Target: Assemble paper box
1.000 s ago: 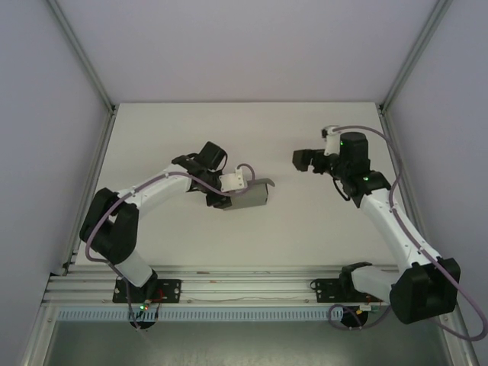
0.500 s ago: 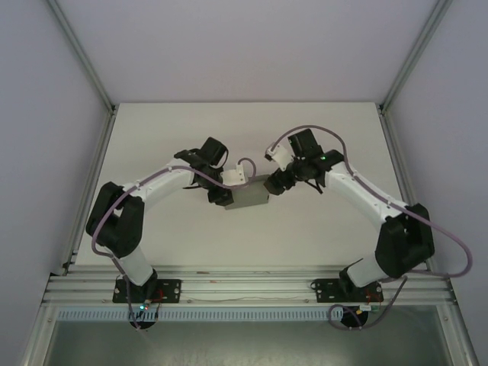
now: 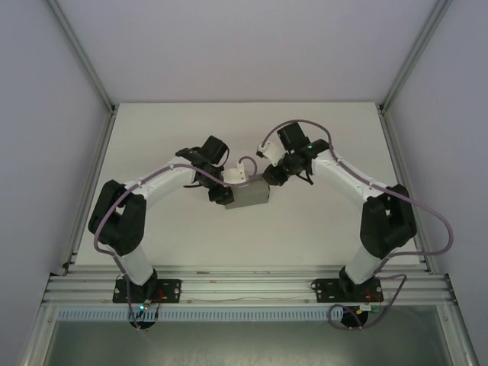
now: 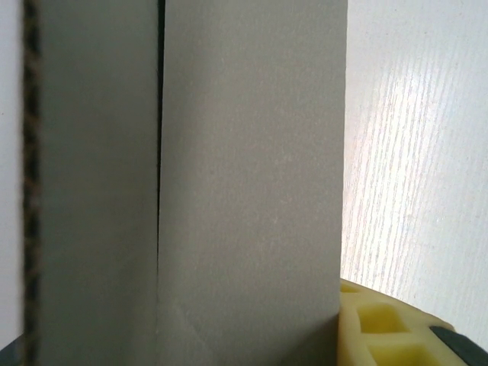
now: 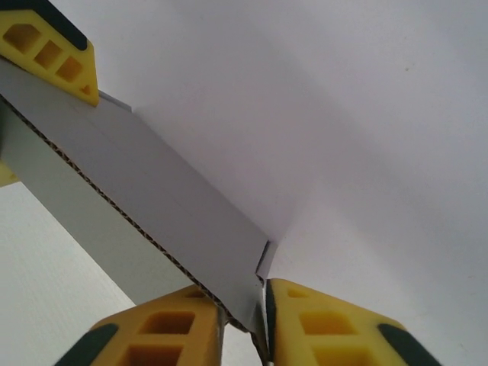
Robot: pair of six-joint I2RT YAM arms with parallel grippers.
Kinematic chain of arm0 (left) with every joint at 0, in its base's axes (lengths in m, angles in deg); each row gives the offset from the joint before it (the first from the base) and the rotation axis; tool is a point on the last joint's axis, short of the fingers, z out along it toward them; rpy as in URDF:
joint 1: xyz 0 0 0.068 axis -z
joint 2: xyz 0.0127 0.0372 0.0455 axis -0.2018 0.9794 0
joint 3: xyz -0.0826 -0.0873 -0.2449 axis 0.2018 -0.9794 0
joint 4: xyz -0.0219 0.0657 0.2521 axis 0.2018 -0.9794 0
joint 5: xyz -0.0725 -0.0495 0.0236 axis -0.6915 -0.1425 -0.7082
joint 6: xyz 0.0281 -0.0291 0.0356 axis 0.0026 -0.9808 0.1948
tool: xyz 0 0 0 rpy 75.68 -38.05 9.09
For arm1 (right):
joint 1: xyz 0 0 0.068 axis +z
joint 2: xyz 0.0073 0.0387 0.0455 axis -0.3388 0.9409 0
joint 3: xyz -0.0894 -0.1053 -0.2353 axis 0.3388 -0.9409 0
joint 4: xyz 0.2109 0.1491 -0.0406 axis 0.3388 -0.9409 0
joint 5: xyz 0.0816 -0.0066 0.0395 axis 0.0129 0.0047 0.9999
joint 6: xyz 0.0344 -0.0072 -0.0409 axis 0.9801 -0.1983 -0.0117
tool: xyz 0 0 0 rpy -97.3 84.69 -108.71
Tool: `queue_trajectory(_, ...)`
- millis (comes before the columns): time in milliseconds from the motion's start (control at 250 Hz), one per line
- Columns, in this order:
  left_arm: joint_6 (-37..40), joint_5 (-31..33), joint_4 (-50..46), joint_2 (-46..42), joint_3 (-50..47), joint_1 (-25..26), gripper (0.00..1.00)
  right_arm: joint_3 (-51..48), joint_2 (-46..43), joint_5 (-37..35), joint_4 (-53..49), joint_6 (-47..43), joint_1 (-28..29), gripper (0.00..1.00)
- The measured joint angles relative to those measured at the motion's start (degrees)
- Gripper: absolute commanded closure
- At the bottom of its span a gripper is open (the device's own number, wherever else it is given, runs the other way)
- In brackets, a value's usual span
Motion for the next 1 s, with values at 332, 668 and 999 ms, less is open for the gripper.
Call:
queue_trajectory(332, -2.9, 0.0, 0.9, 0.3, 0.1, 0.0, 0.61, -2.6, -1.0, -2.3, 4.3, 12.0, 0.6, 1.00)
queue_trajectory(668, -5.6, 0.2, 3.3, 0.7, 0.1, 0.0, 0.60, -18.6, -8.4, -11.4, 27.4, 32.8, 3.3, 1.00)
queue_trajectory(999, -6.8, 0.2, 4.4, 1.2, 0.1, -0.3, 0.56, -26.0, -9.6, -15.2, 40.7, 29.7, 4.2, 1.00)
